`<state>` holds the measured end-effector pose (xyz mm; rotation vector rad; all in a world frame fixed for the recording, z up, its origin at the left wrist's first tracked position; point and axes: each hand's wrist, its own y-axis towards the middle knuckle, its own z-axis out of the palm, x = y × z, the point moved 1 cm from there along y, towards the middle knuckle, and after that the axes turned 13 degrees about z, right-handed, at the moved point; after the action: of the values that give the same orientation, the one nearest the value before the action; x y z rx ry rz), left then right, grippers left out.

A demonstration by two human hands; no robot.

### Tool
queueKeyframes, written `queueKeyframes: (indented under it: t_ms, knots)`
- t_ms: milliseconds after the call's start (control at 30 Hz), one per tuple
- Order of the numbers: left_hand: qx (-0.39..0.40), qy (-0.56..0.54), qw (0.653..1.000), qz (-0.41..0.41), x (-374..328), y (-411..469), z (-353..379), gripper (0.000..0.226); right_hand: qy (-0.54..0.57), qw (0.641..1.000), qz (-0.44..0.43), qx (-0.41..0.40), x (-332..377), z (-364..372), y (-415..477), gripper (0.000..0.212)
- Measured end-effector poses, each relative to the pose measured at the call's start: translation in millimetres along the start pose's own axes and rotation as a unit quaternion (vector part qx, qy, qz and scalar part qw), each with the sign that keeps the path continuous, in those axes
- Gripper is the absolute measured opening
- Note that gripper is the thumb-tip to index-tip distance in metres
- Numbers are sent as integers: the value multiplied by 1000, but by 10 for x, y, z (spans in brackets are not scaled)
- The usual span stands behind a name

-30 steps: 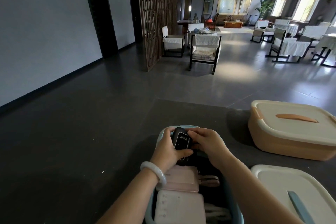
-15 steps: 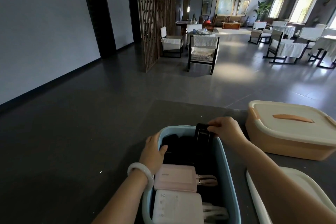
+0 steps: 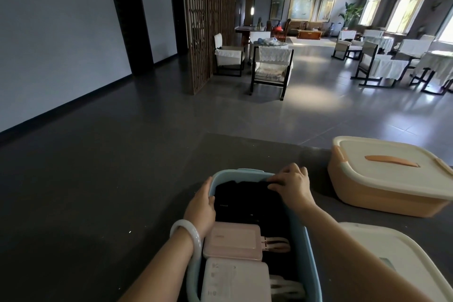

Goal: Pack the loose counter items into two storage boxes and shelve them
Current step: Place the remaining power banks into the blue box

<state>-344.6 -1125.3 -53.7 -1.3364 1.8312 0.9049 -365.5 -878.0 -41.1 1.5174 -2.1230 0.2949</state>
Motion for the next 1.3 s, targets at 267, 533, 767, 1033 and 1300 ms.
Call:
queueKeyframes:
  t_ms: [267,533,767,1033,1300]
  knots:
    - [-1,-8,1000,-13,5,0,16,54,26,992,82,97,-81,87,74,19]
    - [-3,-5,1000,-13,-6,-25,-9,53,100,980,119,126,-65,95,46,24]
    - [-4,1,1000,-14,1,-3,-14,54,-24,996,69,48,-68,28,23,21]
    - [-3,1,1000,-24,21,-1,-6,53,-28,997,64,42,-52,17,-24,23]
    - [-3,6,1000,-24,22,2,10,53,-12,996,73,46,-53,15,-41,22]
